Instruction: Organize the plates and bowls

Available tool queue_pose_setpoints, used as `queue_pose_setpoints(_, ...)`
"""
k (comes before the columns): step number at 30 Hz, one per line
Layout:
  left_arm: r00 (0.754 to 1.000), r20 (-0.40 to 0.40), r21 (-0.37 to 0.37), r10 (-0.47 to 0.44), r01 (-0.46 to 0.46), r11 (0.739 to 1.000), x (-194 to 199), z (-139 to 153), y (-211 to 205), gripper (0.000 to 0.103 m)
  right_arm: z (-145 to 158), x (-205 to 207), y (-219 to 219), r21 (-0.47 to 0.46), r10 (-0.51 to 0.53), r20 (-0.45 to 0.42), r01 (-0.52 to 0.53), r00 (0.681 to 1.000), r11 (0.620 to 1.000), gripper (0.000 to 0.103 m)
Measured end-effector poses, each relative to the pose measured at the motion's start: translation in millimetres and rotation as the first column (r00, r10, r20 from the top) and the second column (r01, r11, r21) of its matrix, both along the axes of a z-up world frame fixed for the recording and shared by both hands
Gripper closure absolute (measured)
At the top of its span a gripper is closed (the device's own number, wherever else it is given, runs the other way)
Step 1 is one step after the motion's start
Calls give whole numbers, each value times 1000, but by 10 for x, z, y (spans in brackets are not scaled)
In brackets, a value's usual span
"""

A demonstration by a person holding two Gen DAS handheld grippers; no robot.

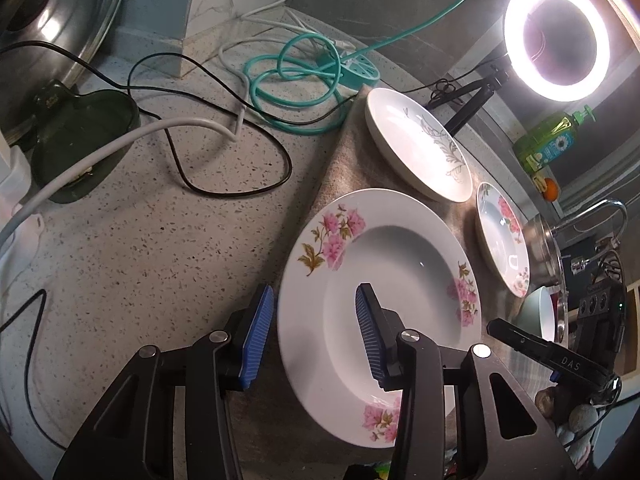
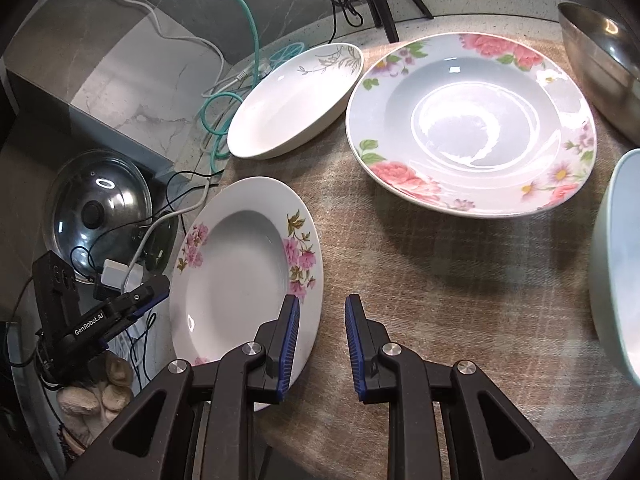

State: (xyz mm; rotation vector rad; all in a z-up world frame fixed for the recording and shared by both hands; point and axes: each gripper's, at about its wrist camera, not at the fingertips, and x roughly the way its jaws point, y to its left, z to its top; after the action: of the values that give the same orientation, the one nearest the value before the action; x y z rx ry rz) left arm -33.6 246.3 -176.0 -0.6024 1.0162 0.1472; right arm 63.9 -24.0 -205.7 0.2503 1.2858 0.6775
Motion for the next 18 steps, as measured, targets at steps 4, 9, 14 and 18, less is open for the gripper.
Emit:
queue_pose_setpoints(4,1000,-9,-2,-11,11,1000,28,-31,20,67,-44,23,-27,19,-24,-29,25,999,1000,83)
queue_pose_setpoints(9,1000,-18,-9,-12,12,1000,54,-69,70,68,-66,39,-20,21,-34,-38,35,999,999,84)
queue_pose_setpoints(14,999,-24,-27,-26,25,999,80,-102,91,69,-118,40,18,21,-31,-59,33,998,999,84)
queue_pose_setpoints(18,999,-32,-33,-37,36,999,101,-135,96,71,-149,53,35,22,-36,-69,38,997,999,84)
